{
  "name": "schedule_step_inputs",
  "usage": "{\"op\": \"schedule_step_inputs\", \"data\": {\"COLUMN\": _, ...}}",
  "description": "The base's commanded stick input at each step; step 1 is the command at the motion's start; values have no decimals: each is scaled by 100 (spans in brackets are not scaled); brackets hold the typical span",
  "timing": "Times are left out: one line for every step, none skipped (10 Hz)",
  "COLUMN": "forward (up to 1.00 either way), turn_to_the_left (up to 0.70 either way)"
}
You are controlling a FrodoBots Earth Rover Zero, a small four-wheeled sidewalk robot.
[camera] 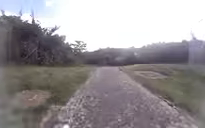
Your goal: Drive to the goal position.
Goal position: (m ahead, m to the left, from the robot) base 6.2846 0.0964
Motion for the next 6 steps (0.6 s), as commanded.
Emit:
{"op": "schedule_step_inputs", "data": {"forward": 100, "turn_to_the_left": 0}}
{"op": "schedule_step_inputs", "data": {"forward": 100, "turn_to_the_left": 0}}
{"op": "schedule_step_inputs", "data": {"forward": 100, "turn_to_the_left": 0}}
{"op": "schedule_step_inputs", "data": {"forward": 100, "turn_to_the_left": 0}}
{"op": "schedule_step_inputs", "data": {"forward": 100, "turn_to_the_left": 0}}
{"op": "schedule_step_inputs", "data": {"forward": 100, "turn_to_the_left": 0}}
